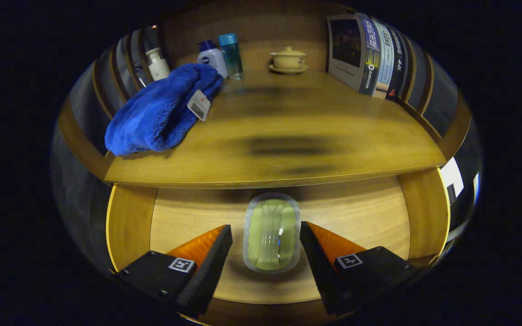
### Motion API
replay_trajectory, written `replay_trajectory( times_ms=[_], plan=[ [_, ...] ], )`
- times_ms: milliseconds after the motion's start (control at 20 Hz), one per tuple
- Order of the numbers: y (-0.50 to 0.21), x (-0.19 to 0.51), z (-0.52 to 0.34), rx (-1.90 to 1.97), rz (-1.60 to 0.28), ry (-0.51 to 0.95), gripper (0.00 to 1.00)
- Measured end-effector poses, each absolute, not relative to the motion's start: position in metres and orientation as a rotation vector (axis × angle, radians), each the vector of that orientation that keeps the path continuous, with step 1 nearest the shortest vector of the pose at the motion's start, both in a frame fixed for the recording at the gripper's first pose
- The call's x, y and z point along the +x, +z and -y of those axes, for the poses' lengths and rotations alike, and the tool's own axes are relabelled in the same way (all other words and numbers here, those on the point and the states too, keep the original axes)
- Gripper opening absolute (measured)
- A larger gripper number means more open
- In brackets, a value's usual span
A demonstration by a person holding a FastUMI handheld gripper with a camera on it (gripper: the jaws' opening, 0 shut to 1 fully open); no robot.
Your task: Pull open the drawer, take out the items inside it, and place them on the countertop above the cabinet.
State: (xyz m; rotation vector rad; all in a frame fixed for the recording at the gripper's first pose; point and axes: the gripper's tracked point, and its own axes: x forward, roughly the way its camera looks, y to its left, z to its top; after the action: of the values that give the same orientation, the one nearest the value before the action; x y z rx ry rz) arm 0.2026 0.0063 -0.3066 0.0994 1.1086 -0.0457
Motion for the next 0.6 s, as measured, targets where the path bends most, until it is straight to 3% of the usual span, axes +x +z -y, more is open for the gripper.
replay_trajectory(
  times_ms=[300,500,600],
  plan=[
    [-0.334,0.204,0.006,0.085,-1.230,-0.077,0.83],
    [-0.329,0.208,0.008,0.089,-1.183,-0.073,0.52],
    [-0.325,0.206,0.011,0.077,-1.186,-0.086,0.27]
  ],
)
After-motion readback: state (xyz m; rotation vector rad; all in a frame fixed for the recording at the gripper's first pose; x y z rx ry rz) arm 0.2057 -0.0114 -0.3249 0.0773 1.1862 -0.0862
